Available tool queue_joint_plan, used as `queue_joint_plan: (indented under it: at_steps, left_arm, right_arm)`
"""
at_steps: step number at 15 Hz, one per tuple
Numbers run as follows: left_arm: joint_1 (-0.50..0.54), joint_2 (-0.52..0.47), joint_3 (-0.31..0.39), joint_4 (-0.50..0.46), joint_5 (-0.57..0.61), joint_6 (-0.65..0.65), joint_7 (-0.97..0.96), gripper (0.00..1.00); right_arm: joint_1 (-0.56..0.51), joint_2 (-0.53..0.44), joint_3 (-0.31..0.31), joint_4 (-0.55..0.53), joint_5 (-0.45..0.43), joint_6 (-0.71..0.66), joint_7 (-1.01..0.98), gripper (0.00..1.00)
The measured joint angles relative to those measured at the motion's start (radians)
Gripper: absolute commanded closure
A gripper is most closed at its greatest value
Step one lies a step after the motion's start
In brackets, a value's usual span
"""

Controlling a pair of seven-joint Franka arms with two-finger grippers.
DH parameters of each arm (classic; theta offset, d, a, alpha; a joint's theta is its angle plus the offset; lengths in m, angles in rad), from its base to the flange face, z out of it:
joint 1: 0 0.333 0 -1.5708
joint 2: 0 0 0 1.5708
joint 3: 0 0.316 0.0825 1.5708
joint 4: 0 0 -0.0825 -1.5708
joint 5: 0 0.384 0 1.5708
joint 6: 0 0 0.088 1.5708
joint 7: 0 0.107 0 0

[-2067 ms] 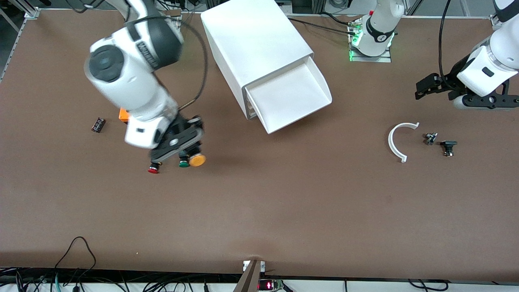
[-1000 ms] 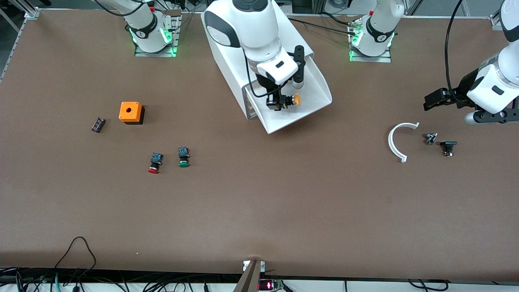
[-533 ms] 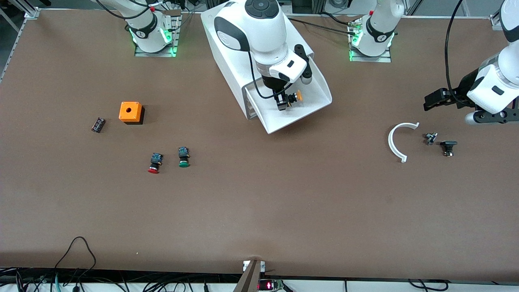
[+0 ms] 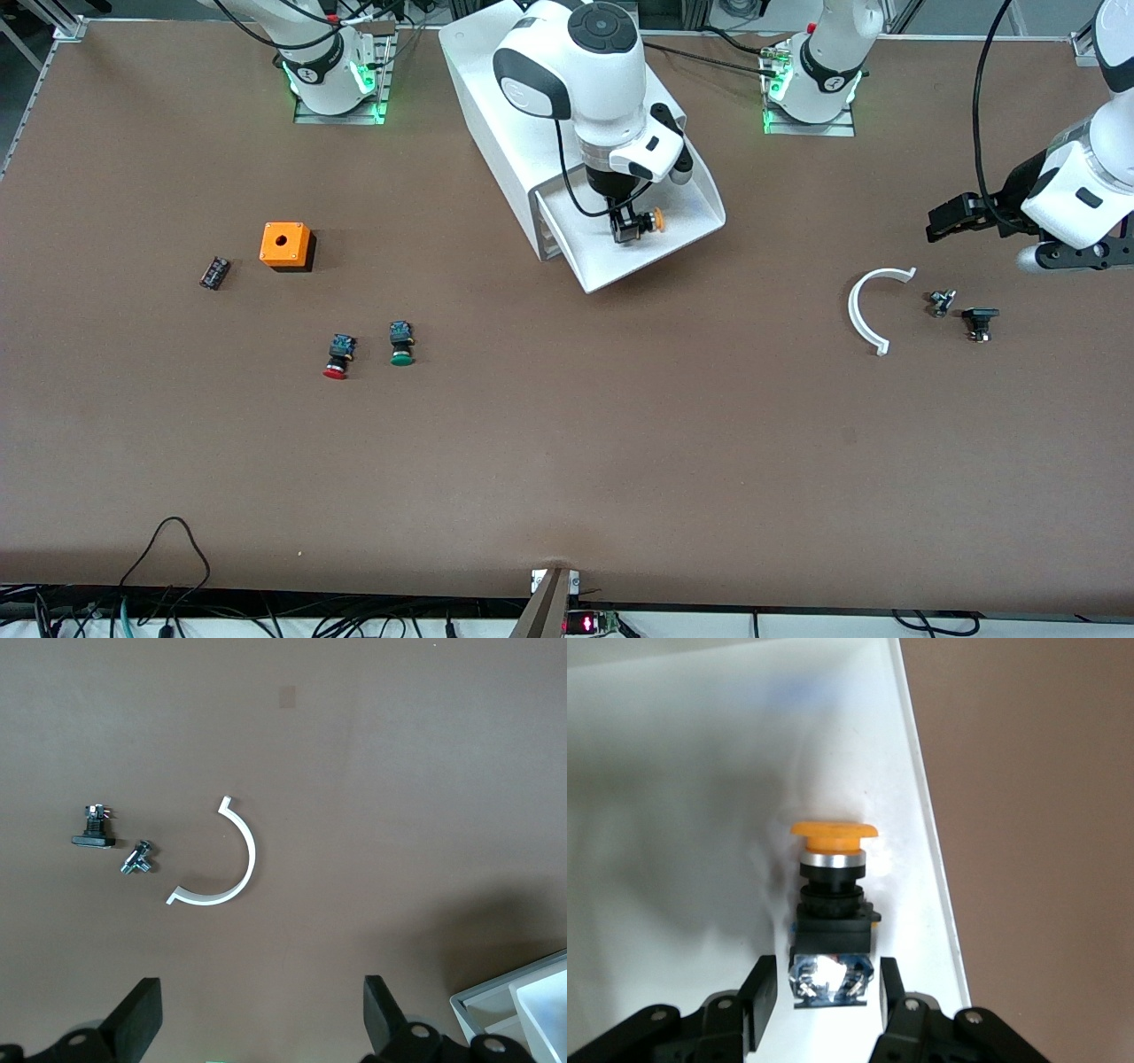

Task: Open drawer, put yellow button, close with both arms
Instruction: 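Lower the yellow button into the drawer and open the right gripper, then raise the right gripper out of the drawer while the left gripper reaches the drawer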

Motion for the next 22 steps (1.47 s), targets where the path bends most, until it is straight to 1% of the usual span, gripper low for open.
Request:
queue_joint_plan:
  at_steps: [6,9,12,17,20,22]
  left_arm:
    - [0.0,0.0,-0.002,0.001,0.0,0.0,0.0,0.0]
    - [0.0,0.0,-0.006,0.004,0.0,0.0,0.0,0.0]
    - [0.0,0.0,-0.009,0.009,0.0,0.0,0.0,0.0]
    - [-0.006,0.004,-0.011,0.023,0.0,0.0,0.0,0.0]
    - [-0.014,0.024,-0.025,0.039,-0.01,0.0,-0.001,0.0]
    - [-0.022,0.054,-0.047,0.05,-0.03,0.0,-0.027,0.0]
  right_arm:
    - [0.003,-0.016,-0.017,0.012,0.0,-0.001,0.001,0.0]
    - [0.0,-0.069,-0.038,0.024,0.0,-0.01,0.053,0.0]
    - [-0.015,-0.123,-0.05,0.027,0.0,-0.018,0.163,0.0]
    - [-0.075,-0.173,-0.056,0.027,0.0,-0.021,0.341,0.0]
    - [-0.147,-0.199,-0.06,0.008,0.003,-0.028,0.444,0.0]
    - [-0.21,-0.219,-0.061,-0.02,0.029,-0.03,0.51,0.0]
